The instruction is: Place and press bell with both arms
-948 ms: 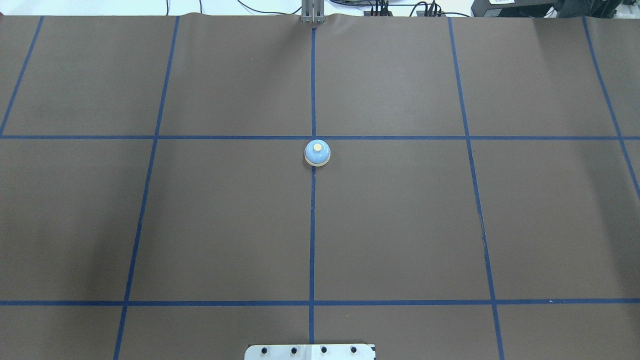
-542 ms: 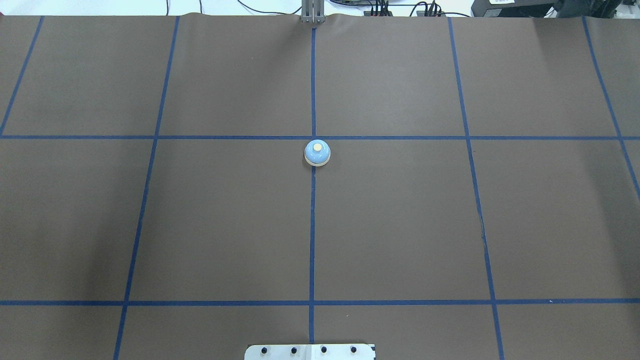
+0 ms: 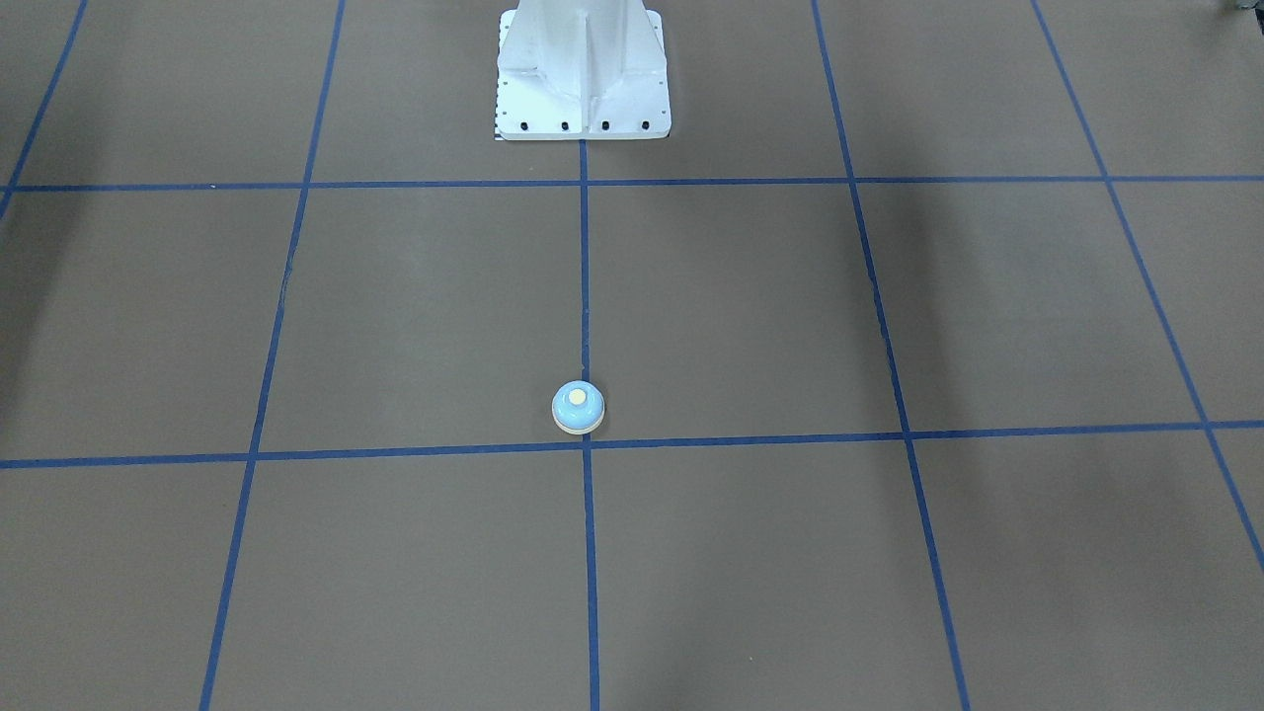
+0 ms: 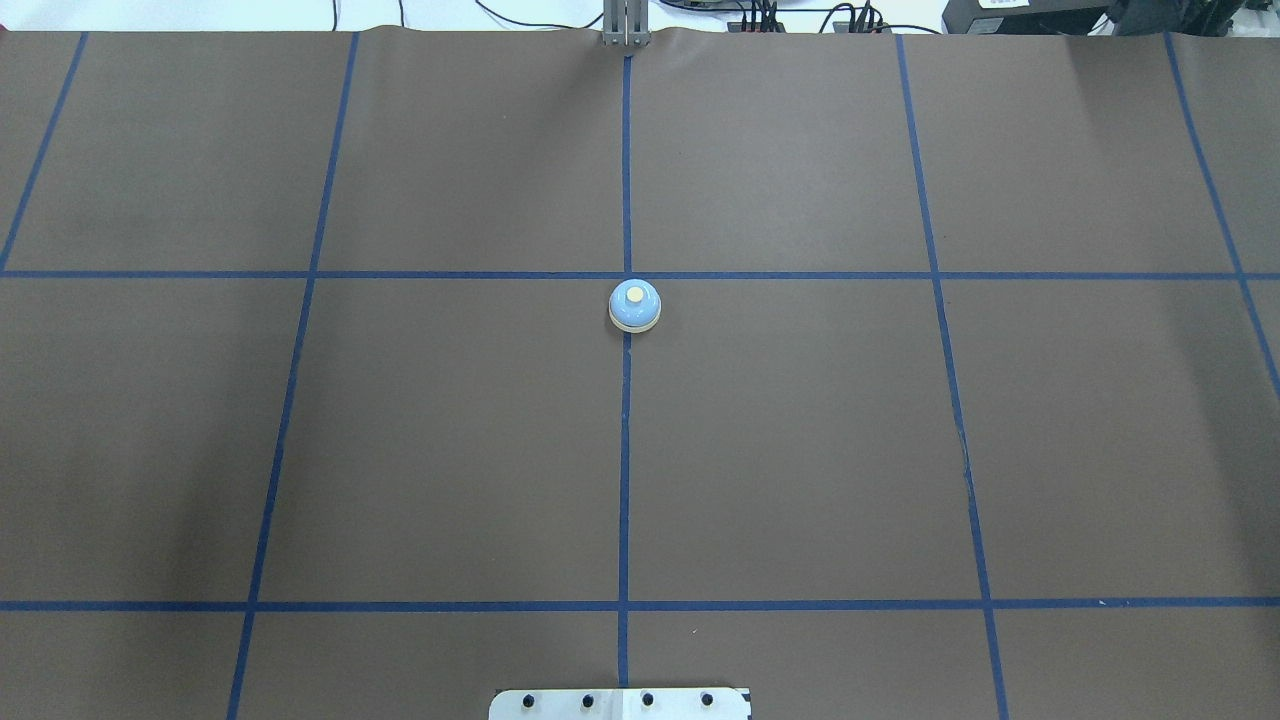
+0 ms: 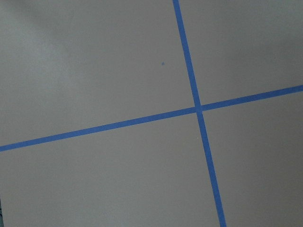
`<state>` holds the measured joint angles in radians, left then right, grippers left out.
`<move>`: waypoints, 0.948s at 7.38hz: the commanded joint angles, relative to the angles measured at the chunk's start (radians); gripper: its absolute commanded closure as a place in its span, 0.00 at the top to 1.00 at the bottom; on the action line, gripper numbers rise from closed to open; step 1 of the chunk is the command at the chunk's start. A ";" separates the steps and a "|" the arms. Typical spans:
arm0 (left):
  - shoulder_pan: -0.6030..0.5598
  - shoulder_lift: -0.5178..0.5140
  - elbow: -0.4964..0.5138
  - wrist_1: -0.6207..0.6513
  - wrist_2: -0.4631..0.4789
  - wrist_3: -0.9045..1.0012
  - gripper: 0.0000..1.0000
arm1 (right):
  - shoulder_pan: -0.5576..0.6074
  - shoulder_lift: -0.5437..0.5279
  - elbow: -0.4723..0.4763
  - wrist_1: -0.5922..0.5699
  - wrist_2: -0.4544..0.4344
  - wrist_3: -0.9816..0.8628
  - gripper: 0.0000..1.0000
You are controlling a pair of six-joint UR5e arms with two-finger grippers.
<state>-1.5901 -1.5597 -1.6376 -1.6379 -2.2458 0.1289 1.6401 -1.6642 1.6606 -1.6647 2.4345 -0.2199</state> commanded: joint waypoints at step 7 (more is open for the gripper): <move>0.001 0.000 -0.002 0.001 0.002 0.000 1.00 | -0.011 0.003 0.002 0.000 -0.002 0.001 1.00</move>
<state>-1.5899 -1.5600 -1.6392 -1.6368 -2.2453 0.1294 1.6296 -1.6614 1.6625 -1.6644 2.4329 -0.2190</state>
